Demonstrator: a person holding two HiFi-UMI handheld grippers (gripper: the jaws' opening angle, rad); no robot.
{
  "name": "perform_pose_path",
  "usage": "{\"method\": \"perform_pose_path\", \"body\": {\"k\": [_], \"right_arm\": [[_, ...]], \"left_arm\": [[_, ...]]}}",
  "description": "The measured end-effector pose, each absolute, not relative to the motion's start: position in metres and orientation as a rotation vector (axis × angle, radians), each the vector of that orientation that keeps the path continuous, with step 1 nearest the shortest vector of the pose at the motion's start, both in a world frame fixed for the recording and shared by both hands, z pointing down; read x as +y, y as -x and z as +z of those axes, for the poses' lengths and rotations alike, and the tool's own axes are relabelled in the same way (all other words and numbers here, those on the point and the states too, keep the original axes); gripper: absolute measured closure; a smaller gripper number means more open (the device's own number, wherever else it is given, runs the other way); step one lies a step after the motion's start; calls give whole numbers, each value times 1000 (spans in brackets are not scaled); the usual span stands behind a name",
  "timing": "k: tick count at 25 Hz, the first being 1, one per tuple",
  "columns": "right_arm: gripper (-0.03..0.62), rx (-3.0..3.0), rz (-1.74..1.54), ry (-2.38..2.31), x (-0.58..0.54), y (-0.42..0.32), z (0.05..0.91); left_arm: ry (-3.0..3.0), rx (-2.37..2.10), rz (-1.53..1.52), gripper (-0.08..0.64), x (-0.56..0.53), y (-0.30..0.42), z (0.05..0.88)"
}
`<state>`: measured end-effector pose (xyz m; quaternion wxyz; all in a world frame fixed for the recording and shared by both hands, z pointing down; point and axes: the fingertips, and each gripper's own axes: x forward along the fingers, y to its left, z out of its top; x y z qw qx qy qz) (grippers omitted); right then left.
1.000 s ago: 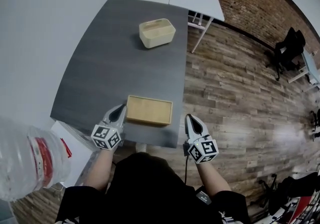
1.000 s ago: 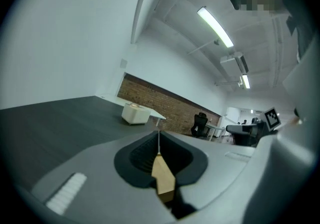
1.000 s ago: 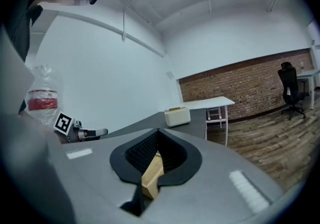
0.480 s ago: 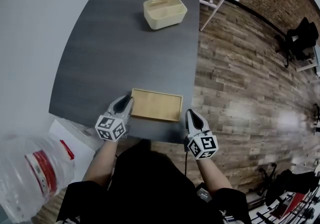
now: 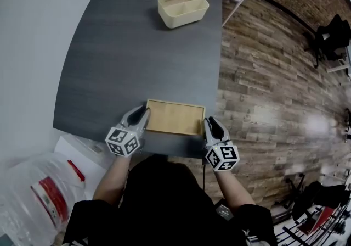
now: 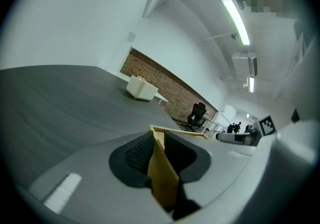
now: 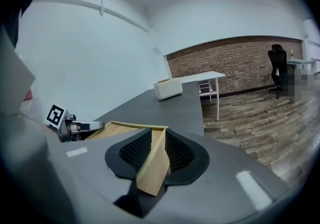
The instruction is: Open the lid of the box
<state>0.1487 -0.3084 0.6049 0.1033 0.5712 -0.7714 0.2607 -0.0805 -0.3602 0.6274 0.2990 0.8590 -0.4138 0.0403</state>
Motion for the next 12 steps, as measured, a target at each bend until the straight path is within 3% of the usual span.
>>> {"method": "perform_pose_path", "body": {"k": [3,12], "right_arm": [[476,-2246,823,-1696,-311,-146,616],[496,-2220,901,-1672,-314,-136,630]], "left_arm": [[-2281,-1097,90,493,-360,82,626],[-2283,-1098,114,494,-360,83,626]]}}
